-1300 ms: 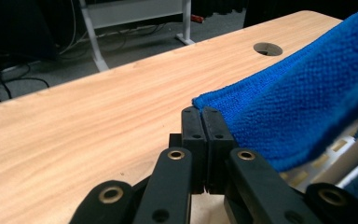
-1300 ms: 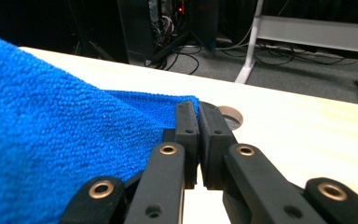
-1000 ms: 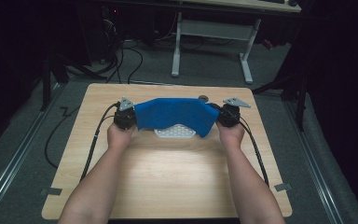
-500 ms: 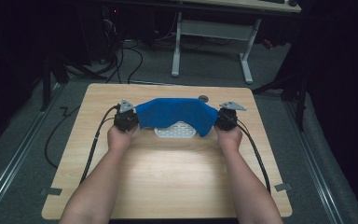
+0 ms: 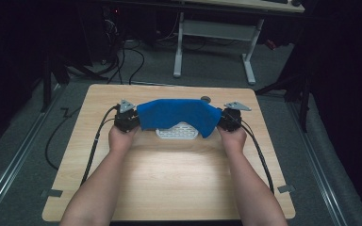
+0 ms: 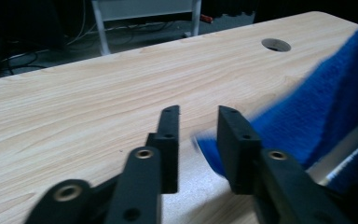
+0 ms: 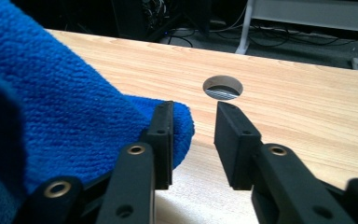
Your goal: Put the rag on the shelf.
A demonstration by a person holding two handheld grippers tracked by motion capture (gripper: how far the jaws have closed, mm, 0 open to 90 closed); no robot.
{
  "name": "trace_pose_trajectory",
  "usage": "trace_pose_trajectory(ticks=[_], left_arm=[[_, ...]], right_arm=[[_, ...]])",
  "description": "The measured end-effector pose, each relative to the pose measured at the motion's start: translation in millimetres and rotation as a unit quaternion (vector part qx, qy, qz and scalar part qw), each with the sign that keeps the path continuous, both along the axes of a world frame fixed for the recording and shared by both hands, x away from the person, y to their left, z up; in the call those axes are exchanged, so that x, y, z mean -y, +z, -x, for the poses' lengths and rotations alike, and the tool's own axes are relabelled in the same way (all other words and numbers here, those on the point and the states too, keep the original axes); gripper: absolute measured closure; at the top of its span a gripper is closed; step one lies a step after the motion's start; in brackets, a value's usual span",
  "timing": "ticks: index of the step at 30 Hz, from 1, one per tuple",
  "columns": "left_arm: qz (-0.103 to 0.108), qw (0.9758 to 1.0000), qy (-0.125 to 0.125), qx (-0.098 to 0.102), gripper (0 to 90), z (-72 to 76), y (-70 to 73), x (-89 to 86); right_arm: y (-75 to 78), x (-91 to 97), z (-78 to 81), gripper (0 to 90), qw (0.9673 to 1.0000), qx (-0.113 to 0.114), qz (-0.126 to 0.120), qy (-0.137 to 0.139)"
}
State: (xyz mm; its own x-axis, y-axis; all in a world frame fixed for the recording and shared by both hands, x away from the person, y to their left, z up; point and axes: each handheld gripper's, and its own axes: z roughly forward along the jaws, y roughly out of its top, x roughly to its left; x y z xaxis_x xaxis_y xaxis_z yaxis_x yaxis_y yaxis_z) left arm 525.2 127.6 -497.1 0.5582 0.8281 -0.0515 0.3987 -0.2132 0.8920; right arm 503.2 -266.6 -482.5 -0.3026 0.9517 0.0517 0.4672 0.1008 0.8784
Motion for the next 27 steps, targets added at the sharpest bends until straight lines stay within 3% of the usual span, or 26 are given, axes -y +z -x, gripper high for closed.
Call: trace_pose_trajectory(ticks=[7,15,19,27], left_arm=[[-0.005,0.9998,0.017,0.008,57.6,1.4,2.9,-4.7],[-0.006,0.9993,0.033,0.013,56.5,7.0,11.2,-14.6],[-0.006,0.9991,0.039,0.016,56.6,12.4,15.4,-19.2],[-0.003,0.9985,0.051,0.02,56.5,20.8,20.5,-31.4]], right_arm=[[5.6,5.2,1.3,60.9,1.0,0.003,0.002,-0.004],[18.6,13.9,8.8,51.0,0.9998,0.015,0.011,-0.012],[24.1,18.5,14.5,50.4,0.9995,0.027,0.006,-0.015],[29.7,27.3,25.8,48.9,0.9994,0.028,0.009,-0.021]])
